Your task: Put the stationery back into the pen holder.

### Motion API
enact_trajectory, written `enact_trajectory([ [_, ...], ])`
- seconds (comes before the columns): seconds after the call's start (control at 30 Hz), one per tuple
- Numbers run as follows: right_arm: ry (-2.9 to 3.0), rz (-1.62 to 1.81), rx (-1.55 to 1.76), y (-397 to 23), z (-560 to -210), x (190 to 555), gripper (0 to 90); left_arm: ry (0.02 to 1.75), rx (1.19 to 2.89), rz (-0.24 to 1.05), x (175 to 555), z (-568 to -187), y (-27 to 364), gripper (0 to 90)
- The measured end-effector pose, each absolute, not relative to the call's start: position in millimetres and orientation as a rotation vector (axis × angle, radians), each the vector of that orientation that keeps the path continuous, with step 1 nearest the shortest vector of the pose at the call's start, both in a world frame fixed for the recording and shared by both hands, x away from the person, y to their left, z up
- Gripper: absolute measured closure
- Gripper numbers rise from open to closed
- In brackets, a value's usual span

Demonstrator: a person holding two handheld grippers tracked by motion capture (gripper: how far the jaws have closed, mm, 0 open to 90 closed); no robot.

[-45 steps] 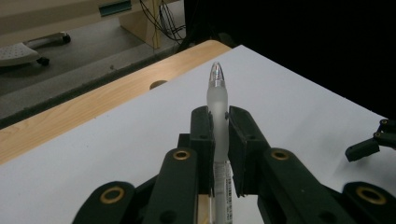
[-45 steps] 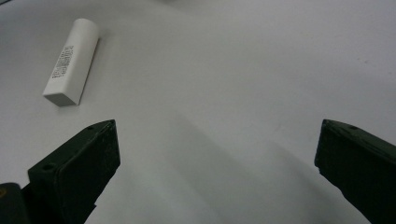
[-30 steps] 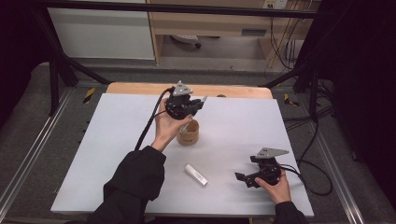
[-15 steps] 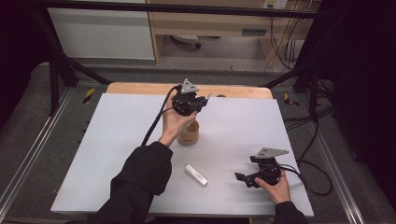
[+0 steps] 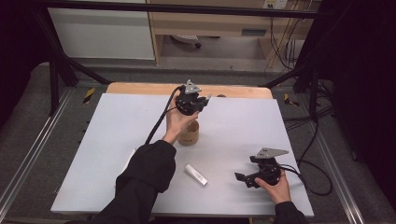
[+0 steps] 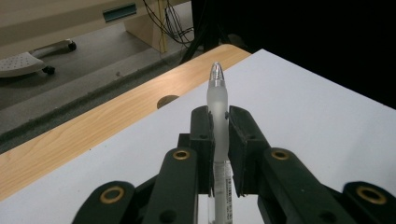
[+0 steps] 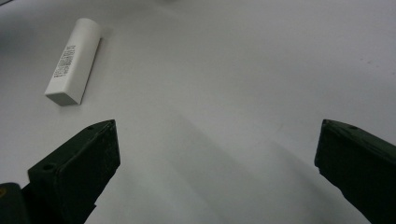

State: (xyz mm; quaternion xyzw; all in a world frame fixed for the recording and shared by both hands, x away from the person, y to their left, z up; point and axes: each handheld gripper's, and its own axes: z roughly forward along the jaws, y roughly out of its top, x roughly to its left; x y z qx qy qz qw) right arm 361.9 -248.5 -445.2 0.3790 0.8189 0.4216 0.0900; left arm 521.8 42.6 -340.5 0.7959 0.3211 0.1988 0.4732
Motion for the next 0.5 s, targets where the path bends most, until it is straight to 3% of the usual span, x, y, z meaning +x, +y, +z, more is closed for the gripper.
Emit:
enact_trajectory([
  [0.5,2.436,1.255,1.127,-248.4,-445.3,361.7,0.7,0.746,1.987,0.473,524.7,-357.7,36.3,80.0],
])
